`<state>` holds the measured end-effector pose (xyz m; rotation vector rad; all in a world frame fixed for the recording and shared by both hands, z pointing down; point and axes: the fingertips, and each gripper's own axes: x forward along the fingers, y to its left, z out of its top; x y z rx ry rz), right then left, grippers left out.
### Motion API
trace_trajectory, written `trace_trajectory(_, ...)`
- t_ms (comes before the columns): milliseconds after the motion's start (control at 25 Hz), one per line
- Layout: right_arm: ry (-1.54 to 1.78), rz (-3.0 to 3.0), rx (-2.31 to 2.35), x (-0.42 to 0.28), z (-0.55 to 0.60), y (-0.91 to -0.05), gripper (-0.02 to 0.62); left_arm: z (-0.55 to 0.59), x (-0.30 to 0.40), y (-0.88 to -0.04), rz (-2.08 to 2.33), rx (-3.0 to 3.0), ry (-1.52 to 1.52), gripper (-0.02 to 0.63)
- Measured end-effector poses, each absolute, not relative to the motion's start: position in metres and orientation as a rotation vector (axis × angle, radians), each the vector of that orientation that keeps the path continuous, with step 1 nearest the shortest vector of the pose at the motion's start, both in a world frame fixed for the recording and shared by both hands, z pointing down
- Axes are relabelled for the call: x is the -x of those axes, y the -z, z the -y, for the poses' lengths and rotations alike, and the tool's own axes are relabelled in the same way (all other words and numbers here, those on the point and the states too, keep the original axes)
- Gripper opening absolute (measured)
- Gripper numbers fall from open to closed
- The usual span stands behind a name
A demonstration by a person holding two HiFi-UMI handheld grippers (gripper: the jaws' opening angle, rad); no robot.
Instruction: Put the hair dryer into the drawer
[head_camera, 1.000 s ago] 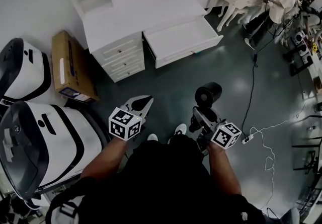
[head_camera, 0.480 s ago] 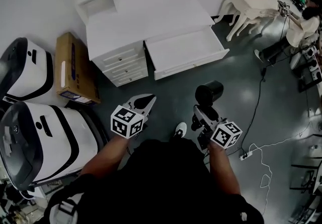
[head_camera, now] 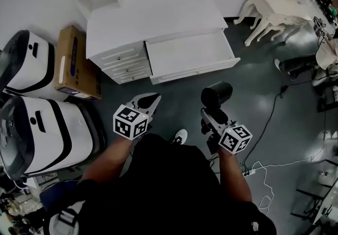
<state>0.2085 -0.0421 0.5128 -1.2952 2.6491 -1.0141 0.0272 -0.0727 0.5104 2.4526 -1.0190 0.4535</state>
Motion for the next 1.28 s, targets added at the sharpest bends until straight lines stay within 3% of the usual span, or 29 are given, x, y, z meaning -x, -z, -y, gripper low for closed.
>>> trace_trajectory(760,1.091,-2.690,1.170,-0.220,0.117,-0.533,0.241,0.131,-0.043,-0.525,1.102,-2.378,-0.493,0.011)
trace_trajectory(1280,1.049,-2.954,1.157,-0.173,0.213,-0.548,0.239,0.218,-0.001,-0.545,1.158,-2.302,-0.448,0.011)
